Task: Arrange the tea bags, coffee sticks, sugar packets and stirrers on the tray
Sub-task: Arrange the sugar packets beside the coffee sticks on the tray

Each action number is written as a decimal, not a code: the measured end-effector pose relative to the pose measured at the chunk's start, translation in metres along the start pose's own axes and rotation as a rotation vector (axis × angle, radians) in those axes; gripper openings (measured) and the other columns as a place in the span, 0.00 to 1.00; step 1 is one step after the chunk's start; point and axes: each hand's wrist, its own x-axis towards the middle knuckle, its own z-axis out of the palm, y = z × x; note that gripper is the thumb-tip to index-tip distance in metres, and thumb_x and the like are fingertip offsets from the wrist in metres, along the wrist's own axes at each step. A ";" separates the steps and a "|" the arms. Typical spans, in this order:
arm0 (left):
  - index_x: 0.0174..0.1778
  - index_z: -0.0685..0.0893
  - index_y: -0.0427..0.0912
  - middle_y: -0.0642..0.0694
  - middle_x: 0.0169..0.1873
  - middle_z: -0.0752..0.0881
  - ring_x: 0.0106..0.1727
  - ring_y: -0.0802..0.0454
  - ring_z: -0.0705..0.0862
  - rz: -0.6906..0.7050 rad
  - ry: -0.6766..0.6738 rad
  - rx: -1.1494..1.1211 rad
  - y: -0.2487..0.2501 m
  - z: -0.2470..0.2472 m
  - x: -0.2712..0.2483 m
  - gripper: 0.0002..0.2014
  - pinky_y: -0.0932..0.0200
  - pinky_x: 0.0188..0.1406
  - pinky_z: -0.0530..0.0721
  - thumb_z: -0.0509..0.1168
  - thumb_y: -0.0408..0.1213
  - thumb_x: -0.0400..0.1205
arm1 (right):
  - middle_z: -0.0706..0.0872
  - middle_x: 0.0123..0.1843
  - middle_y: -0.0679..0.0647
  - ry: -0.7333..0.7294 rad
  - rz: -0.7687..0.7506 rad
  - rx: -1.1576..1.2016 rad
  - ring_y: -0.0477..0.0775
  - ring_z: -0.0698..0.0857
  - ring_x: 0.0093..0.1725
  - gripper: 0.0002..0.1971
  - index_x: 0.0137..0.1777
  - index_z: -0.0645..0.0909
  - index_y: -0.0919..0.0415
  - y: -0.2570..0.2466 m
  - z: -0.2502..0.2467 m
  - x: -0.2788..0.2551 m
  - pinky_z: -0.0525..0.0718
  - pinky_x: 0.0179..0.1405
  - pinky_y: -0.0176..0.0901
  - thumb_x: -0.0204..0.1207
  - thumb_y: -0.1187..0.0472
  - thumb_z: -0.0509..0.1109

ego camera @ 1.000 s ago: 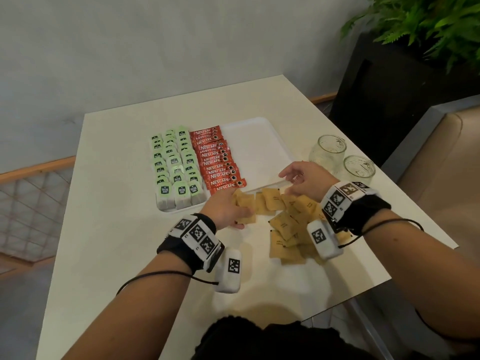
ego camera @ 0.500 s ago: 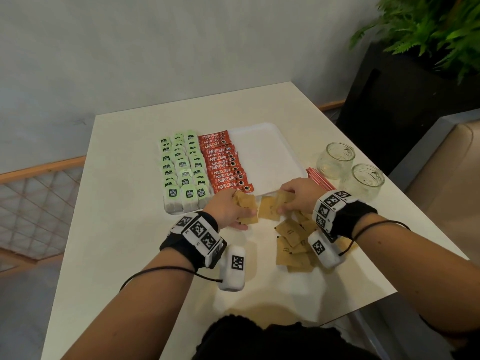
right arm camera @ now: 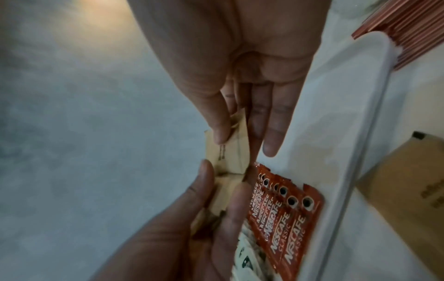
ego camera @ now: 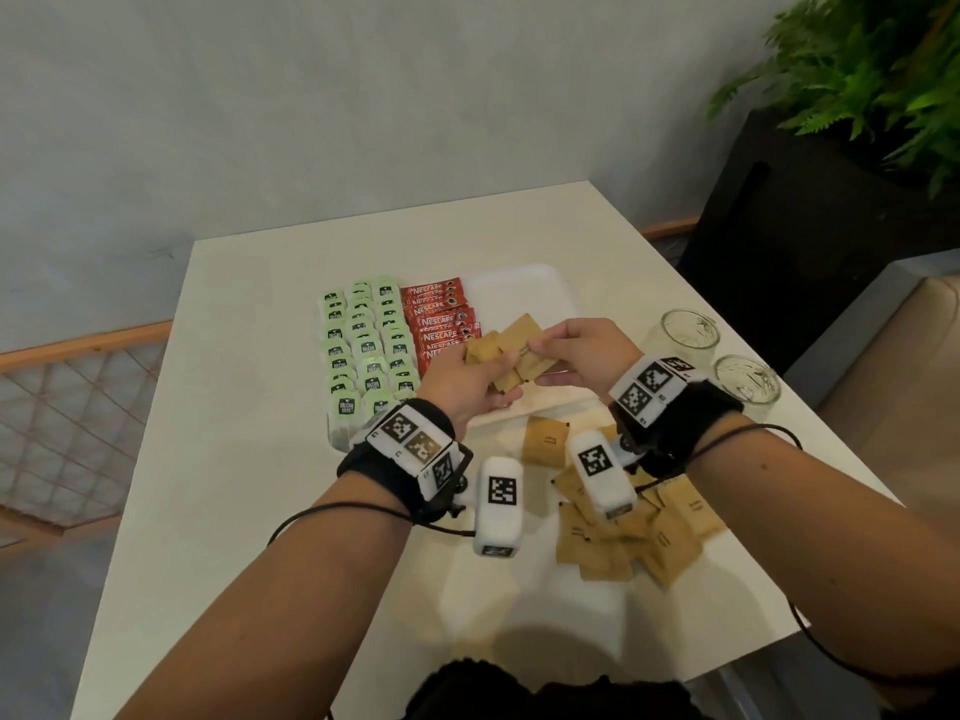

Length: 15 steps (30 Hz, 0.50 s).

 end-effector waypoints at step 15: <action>0.64 0.79 0.40 0.35 0.52 0.90 0.46 0.40 0.92 -0.082 0.126 0.025 0.046 -0.040 0.038 0.12 0.44 0.43 0.92 0.63 0.38 0.87 | 0.86 0.38 0.58 0.258 0.211 -0.168 0.51 0.84 0.32 0.04 0.41 0.84 0.63 -0.017 -0.014 0.121 0.89 0.33 0.43 0.75 0.66 0.76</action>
